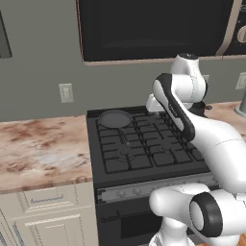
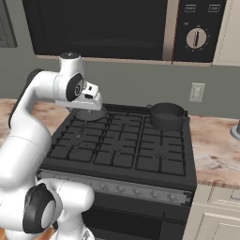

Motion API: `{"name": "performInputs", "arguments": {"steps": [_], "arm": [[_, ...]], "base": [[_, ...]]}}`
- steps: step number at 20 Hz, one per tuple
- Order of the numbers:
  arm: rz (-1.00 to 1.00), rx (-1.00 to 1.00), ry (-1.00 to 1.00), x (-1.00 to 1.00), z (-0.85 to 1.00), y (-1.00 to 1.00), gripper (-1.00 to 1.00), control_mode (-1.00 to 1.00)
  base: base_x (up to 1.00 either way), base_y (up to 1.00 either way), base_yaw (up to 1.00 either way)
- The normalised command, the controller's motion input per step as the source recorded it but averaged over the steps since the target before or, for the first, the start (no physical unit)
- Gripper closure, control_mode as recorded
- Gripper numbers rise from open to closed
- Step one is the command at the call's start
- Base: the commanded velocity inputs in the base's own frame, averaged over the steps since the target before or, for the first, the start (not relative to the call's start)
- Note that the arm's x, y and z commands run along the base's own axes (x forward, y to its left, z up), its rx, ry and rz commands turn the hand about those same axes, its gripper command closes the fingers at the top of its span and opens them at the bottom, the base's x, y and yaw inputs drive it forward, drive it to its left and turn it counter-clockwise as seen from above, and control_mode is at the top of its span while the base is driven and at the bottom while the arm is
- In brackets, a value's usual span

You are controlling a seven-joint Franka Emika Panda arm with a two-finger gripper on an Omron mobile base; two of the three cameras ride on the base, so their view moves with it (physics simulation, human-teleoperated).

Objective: Move the pot and pan from the stove into the sink.

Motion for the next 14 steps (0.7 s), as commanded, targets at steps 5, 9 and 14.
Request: {"name": "performInputs", "arguments": {"steps": [5,9,14], "arm": [[0.0,0.0,0.0,0.0,0.0,0.11,-1.0,-1.0],[0.02,0.0,0.0,0.0,-0.05,0.31,-1.0,-1.0],[0.02,0.02,0.0,0.0,-0.07,0.31,-1.0,-1.0]], "base": [[0.0,0.0,0.0],[0.0,0.0,0.0],[0.0,0.0,0.0]]}}
